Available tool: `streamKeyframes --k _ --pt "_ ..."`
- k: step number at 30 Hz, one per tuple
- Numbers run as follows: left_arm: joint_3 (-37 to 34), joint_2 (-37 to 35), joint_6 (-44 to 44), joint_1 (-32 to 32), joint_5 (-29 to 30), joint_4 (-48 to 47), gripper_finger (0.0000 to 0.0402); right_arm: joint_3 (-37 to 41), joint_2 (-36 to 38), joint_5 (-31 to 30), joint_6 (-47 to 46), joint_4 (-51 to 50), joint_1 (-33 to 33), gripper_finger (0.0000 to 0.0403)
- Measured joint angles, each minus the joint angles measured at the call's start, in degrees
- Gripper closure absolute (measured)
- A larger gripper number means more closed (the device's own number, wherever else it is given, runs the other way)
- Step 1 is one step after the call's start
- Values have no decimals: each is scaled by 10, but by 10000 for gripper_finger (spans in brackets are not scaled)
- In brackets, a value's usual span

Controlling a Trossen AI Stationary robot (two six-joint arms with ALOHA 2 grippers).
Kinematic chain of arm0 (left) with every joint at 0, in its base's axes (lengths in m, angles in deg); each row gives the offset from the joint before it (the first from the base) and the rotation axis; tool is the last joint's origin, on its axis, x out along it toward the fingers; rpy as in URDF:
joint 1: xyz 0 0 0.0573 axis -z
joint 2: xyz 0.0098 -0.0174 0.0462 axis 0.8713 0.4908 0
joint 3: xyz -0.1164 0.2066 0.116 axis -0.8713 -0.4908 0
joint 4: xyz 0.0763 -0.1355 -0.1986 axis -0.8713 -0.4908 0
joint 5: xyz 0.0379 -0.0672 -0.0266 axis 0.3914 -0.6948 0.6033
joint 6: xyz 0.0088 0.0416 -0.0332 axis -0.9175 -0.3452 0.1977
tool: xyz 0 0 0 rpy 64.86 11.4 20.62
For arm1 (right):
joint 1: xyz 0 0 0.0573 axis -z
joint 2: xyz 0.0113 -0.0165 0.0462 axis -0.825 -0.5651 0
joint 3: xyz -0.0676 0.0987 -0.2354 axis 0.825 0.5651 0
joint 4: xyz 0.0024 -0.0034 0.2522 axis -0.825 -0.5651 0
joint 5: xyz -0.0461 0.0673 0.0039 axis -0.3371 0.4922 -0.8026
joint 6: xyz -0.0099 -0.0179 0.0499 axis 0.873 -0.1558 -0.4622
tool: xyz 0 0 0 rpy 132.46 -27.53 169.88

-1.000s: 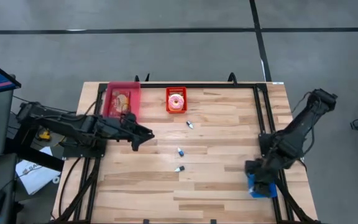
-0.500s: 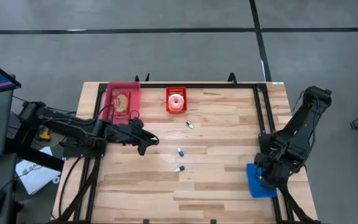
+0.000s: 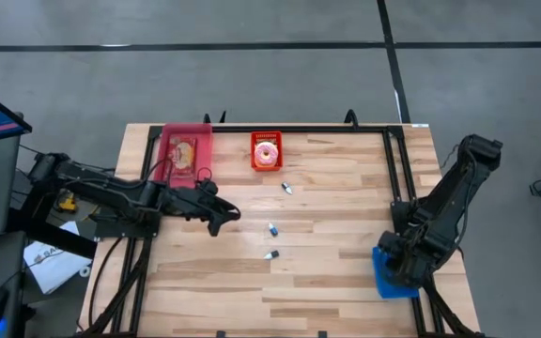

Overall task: Pick & Place Food Item
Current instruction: Put the bottom red food coloring into the blue bin, then put the blue food coloring into the blue bin

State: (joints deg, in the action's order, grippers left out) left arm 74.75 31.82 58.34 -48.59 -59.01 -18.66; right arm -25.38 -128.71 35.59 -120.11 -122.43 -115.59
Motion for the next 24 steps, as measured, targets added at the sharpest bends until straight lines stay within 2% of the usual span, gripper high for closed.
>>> streamKeyframes --k 7,11,17,24 --pt "0 5 -41 19 10 -1 220 4 -3 -42 -42 -5 0 250" --pt "0 28 -100 16 -4 0 220 -1 -3 -72 -75 -4 1 224" --pt "0 105 -173 -2 -60 2 220 -26 -3 -125 -87 8 25 207" --pt "9 218 -271 -26 -111 96 220 -67 -2 -238 -38 39 74 217"
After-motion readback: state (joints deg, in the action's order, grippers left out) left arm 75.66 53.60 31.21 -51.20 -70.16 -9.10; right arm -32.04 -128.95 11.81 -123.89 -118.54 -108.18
